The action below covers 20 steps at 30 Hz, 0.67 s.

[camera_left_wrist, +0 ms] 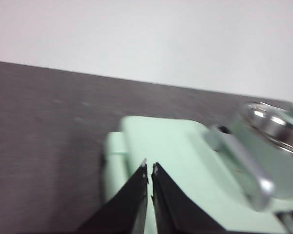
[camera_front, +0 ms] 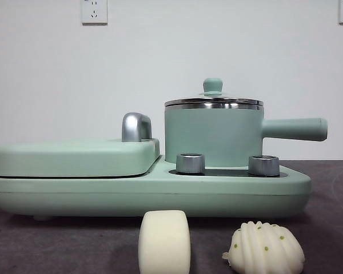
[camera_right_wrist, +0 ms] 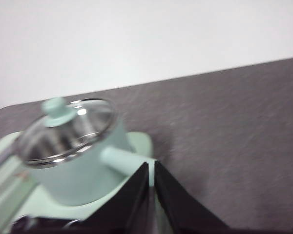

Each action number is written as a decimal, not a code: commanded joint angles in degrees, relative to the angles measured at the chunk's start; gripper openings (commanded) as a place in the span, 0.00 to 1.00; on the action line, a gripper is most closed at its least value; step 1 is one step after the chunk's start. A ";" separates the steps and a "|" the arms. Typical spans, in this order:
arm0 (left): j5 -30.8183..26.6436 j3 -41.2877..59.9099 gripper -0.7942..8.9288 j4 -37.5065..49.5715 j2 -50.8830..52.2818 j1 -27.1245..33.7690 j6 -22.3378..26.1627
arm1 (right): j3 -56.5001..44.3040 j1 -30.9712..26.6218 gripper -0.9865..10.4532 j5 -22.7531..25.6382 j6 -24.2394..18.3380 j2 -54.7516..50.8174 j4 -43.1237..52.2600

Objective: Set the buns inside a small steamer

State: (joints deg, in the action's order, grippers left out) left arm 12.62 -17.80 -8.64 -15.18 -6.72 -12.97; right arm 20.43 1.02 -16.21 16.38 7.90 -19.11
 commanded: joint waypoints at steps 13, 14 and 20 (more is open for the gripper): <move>13.16 -26.56 0.10 -10.91 -26.97 -3.96 5.99 | 23.21 0.04 0.10 -14.05 -8.61 17.90 -15.96; 13.59 -28.02 0.10 -11.67 -28.39 -4.39 6.91 | 23.96 0.04 0.10 -15.58 -9.11 19.04 -15.98; 14.40 -33.00 0.10 -12.70 -33.75 -6.67 8.50 | 26.60 0.04 0.10 -23.21 -11.26 24.83 -15.87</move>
State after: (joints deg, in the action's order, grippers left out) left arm 26.59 -49.50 -21.67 -48.25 -13.10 -5.89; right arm 46.04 1.02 -38.61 6.72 32.14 -35.33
